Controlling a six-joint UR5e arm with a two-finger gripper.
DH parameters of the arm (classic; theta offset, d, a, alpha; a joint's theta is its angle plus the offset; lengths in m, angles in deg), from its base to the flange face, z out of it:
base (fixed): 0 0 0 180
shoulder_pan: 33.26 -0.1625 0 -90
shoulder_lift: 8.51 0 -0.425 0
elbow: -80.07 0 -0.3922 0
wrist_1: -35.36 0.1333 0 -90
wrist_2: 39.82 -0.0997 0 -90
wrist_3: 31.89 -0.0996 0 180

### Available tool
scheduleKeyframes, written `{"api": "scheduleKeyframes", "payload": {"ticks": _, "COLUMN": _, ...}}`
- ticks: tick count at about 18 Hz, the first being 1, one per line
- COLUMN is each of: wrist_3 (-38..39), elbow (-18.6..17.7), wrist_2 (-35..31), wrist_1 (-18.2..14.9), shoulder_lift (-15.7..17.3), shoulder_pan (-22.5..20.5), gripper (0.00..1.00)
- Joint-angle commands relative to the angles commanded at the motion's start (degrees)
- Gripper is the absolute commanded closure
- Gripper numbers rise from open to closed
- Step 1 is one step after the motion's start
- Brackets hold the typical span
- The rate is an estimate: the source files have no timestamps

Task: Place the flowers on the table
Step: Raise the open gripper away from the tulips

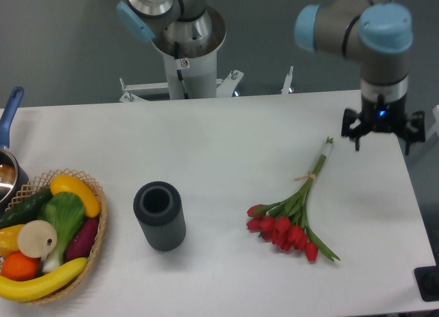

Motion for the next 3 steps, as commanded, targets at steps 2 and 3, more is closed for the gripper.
{"api": "scheduleKeyframes", "payload": {"ticks": 2, "wrist_3": -3.18, "elbow": -1.23, "wrist_2": 0.26, "wrist_1": -0.01, "shoulder_lift": 1.23, "shoulder_pan": -1.59, "gripper": 0.00}}
{"api": "scheduleKeyframes", "payload": {"ticks": 3, "wrist_3": -3.54, "elbow": -1.32, "wrist_2": 0.44, "wrist_1": 0.08, "shoulder_lift": 1.50, "shoulder_pan": -1.77, "gripper": 0.00}}
